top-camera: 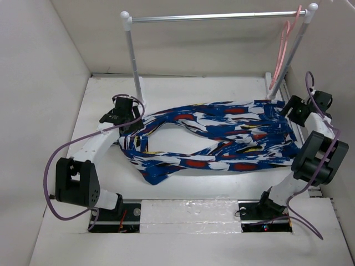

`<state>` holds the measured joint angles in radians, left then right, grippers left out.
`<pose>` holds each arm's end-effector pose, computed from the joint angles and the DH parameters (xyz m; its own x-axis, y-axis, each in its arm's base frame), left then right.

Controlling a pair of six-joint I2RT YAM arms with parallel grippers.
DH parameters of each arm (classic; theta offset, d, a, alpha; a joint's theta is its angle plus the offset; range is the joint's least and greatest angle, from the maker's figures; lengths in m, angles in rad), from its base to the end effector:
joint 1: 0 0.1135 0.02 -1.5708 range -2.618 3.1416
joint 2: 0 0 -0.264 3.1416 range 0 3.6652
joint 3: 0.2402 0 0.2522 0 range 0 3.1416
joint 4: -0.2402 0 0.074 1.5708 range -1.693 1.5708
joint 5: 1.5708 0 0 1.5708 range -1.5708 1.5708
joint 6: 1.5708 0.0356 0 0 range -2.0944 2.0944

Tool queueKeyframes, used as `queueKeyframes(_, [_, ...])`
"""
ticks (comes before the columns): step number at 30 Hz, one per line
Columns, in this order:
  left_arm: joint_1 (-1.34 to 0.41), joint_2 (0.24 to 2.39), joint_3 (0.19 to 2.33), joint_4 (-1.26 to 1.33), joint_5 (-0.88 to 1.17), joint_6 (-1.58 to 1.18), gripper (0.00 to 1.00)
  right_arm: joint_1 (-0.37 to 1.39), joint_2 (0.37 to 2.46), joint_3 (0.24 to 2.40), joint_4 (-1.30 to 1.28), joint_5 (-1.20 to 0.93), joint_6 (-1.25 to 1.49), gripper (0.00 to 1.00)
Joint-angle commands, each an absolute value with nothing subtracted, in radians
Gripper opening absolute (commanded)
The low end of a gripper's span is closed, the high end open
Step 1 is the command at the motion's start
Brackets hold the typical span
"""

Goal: Place the trousers on the hanger
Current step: Flatten out the trousers at the center of the board.

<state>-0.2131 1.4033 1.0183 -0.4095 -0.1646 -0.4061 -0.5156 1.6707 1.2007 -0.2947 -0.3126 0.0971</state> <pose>0.2964 -0.0582 0.2596 -0.6787 -0.2518 -0.6898 -0.1869 0.9677 -0.1694 0.3271 -0.1728 0.2441 -0.5727 0.4306 -0.6976 0.3332 0.8997 0.2819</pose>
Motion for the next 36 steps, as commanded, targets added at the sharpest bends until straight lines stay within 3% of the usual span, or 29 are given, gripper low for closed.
queueKeyframes(1, [-0.186, 1.339, 0.964, -0.443, -0.187, -0.513, 0.68, -0.447, 1.620, 1.214, -0.292, -0.321, 0.098, 0.76])
queueKeyframes(4, [-0.088, 1.273, 0.884, -0.393, -0.189, -0.633, 0.71, -0.368, 1.481, 1.099, -0.259, -0.327, 0.121, 0.72])
queueKeyframes(7, [0.044, 1.241, 0.824, -0.367, -0.160, -0.709, 0.74, -0.249, 1.358, 0.976, -0.229, -0.301, 0.133, 0.47])
queueKeyframes(8, [0.078, 1.243, 0.812, -0.362, -0.156, -0.739, 0.74, -0.217, 1.289, 0.951, -0.224, -0.307, 0.132, 0.24])
queueKeyframes(9, [0.110, 1.246, 0.786, -0.357, -0.146, -0.758, 0.75, -0.184, 1.260, 0.930, -0.219, -0.316, 0.130, 0.13])
queueKeyframes(11, [0.181, 1.268, 0.766, -0.341, -0.130, -0.794, 0.76, -0.035, 1.174, 0.856, -0.183, -0.369, 0.109, 0.06])
queueKeyframes(13, [0.181, 1.288, 0.761, -0.334, -0.133, -0.821, 0.76, 0.007, 1.164, 0.847, -0.204, -0.388, 0.098, 0.09])
queueKeyframes(17, [0.181, 1.386, 0.742, -0.247, -0.127, -0.864, 0.76, 0.263, 1.154, 0.848, -0.256, -0.433, 0.026, 0.46])
queueKeyframes(20, [0.181, 1.468, 0.753, -0.180, -0.121, -0.884, 0.70, 0.409, 1.147, 0.859, -0.305, -0.376, 0.012, 0.52])
queueKeyframes(21, [0.181, 1.482, 0.761, -0.157, -0.112, -0.887, 0.63, 0.437, 1.144, 0.861, -0.313, -0.365, 0.012, 0.52])
queueKeyframes(23, [0.181, 1.534, 0.772, -0.115, -0.107, -0.885, 0.38, 0.474, 1.144, 0.858, -0.319, -0.361, 0.012, 0.52])
queueKeyframes(24, [0.181, 1.548, 0.794, -0.110, -0.106, -0.885, 0.02, 0.501, 1.143, 0.859, -0.321, -0.351, 0.012, 0.52])
queueKeyframes(28, [0.181, 1.579, 0.957, -0.204, -0.138, -0.842, 0.00, 0.555, 1.147, 0.871, -0.348, -0.337, 0.012, 0.52])
queueKeyframes(36, [0.181, 1.385, 1.192, -0.261, -0.229, -0.759, 0.00, 0.640, 1.233, 0.879, -0.385, -0.337, -0.069, 0.54])
